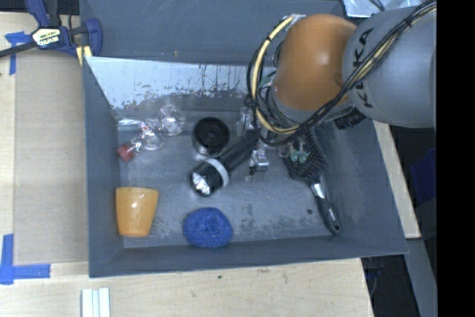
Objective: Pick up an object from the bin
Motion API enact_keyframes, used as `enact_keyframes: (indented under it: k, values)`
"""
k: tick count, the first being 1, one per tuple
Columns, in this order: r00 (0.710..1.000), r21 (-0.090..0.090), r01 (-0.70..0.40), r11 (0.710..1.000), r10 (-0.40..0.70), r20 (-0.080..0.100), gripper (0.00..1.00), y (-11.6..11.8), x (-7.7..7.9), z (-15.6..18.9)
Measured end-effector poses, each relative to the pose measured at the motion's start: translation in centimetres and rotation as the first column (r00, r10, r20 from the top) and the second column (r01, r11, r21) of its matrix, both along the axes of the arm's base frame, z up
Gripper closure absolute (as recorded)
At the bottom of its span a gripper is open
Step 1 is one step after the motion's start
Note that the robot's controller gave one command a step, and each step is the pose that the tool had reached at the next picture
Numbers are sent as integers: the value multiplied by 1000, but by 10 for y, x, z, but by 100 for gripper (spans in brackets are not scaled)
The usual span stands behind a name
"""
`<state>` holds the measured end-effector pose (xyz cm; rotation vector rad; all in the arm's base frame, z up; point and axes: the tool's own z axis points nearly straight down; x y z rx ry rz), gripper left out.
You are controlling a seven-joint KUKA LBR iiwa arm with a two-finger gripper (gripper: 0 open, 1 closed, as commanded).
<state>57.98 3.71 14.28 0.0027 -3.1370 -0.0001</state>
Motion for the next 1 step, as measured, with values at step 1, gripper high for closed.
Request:
enact_keyframes:
  k: [1]
  values:
    - [1000,0,1,1000,-1,8,0,0,2,5]
